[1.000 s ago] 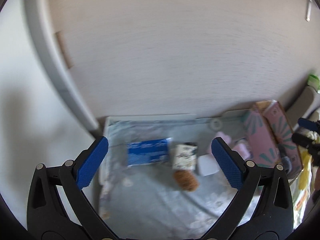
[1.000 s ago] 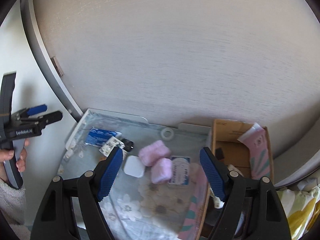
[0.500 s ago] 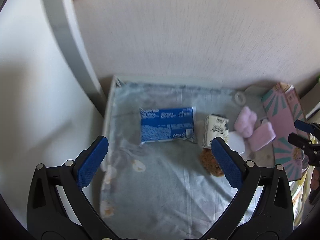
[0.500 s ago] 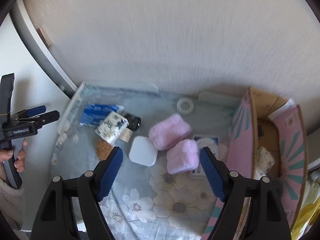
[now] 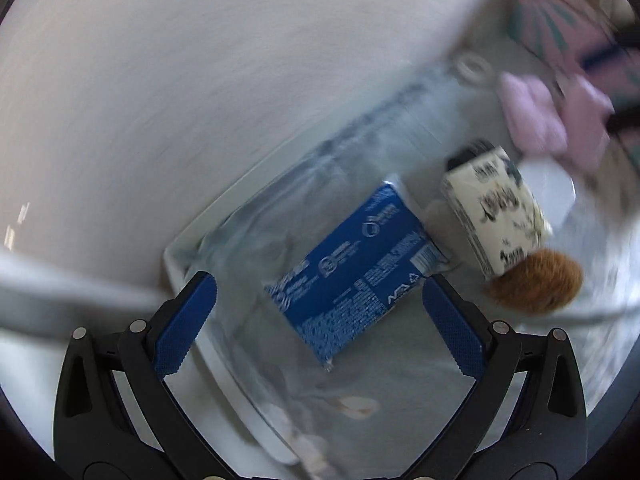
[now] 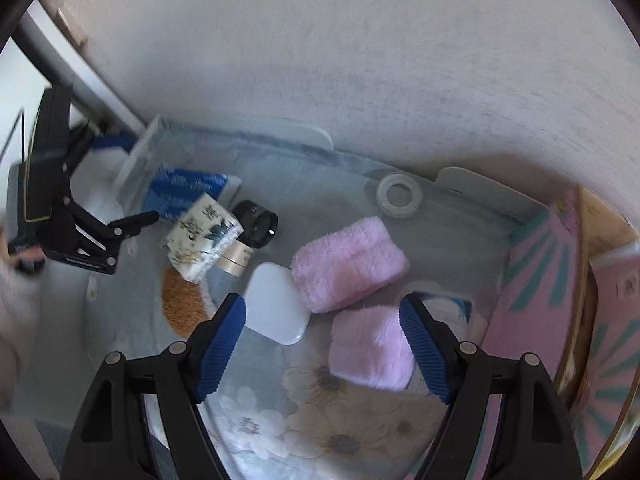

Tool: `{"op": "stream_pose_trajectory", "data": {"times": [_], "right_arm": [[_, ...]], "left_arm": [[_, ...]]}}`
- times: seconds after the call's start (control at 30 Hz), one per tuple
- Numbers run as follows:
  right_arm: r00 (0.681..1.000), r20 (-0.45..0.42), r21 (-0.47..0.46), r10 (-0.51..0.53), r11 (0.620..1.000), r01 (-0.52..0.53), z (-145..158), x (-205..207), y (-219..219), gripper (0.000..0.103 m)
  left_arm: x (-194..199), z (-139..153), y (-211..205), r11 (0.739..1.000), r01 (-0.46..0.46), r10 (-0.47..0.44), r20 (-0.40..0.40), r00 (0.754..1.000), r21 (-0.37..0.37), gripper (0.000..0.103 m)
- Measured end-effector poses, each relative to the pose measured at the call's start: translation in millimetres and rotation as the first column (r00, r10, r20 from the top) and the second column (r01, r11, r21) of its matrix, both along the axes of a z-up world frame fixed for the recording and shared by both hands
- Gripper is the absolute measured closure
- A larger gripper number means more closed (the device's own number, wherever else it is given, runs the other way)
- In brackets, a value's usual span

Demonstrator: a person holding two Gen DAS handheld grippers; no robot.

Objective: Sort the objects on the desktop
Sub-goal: 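Return both tools over the tray toward the blue pack and pink slipper, then grasp the blue wet-wipe pack with the left tool while the right tool grasps a pink slipper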

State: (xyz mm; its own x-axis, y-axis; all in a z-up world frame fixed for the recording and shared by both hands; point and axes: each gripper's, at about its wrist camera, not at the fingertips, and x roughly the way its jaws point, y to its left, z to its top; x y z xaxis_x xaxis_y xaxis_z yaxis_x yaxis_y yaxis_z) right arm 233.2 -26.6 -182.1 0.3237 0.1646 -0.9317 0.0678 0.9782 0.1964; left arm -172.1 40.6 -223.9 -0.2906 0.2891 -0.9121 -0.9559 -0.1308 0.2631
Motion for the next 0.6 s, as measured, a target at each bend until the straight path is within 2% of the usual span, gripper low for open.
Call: {"op": "stream_pose_trajectory", "data": {"times": [0.17, 0.27, 0.33, 0.37, 0.43, 0.53, 0.6], "right_arm": [[0.985, -0.097, -0.071, 0.146, 0.986, -0.153, -22.1, 23.8, 5.7, 0.027], [0.967, -0.140, -0.077, 0.212, 0.971, -0.224, -33.1, 35.4, 8.4, 0.027], [0.951, -0.178, -0.071, 0.253, 0.961, -0.268, -42.2, 41.3, 10.8, 0.027], [0.947, -0.187, -0.067, 0.262, 0.958, -0.279, -45.6, 43.1, 11.3, 0.027], [0.944, -0.195, -0.056, 0.267, 0.958, -0.282, -51.3, 46.0, 10.3, 0.027], [0.953, -0.182, -0.013, 0.244, 0.968, -0.250, -54.4, 47.1, 3.6, 0.027], [0.958, -0.169, 0.019, 0.230, 0.973, -0.230, -54.3, 45.5, -1.3, 0.029]], "left_arm": [[8.2, -20.9, 14.9, 0.987, 0.137, -0.135, 0.025, 0.991, -0.082, 0.000], [7.5, -33.8, 20.0, 0.976, 0.173, -0.171, 0.025, 0.985, -0.131, 0.000], [5.7, -42.1, 23.0, 0.965, 0.205, -0.197, 0.063, 0.978, -0.164, 0.000], [3.7, -40.4, 24.4, 0.965, 0.214, -0.202, 0.089, 0.975, -0.151, 0.001], [-1.9, -42.1, 30.4, 0.959, 0.225, -0.201, 0.145, 0.969, -0.172, 0.001], [-13.7, -43.5, 35.3, 0.954, 0.226, -0.182, 0.222, 0.958, -0.195, 0.001], [-21.0, -42.7, 36.2, 0.955, 0.223, -0.166, 0.268, 0.949, -0.195, 0.004]]}}
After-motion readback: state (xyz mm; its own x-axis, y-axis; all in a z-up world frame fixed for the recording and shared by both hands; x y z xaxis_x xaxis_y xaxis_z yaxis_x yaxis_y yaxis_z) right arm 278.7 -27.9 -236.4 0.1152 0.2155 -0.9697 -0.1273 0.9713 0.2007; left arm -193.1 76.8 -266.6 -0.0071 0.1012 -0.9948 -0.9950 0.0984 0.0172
